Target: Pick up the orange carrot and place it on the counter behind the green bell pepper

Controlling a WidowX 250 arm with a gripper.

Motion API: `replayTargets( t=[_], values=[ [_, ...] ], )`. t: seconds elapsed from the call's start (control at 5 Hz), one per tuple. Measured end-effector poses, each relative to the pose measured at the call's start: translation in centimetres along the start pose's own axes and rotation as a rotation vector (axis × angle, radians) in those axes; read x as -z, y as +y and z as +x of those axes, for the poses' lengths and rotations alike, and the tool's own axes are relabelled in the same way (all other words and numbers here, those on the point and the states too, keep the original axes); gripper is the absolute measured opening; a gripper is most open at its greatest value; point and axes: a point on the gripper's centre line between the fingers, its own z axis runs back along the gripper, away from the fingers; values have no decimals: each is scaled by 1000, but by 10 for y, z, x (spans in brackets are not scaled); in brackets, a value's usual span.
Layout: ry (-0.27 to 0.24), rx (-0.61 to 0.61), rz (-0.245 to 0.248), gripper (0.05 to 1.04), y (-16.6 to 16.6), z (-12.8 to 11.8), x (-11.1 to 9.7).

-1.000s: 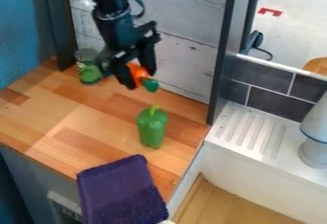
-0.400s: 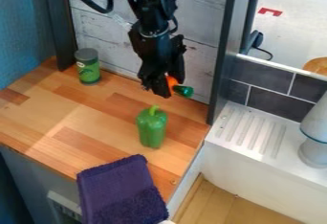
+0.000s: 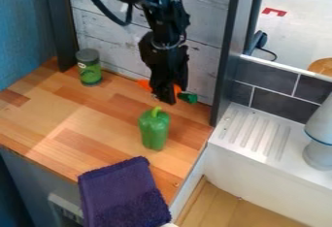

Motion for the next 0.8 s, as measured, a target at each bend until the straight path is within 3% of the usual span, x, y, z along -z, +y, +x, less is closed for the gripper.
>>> replayTargets(
  t=[0.4,0.6,0.8],
  values=[
    [-38,-8,40,607,-3,6,30],
    [-48,-14,43,658,-5,8,34],
    [-65,-22,64,871,-2,11,33]
  ],
)
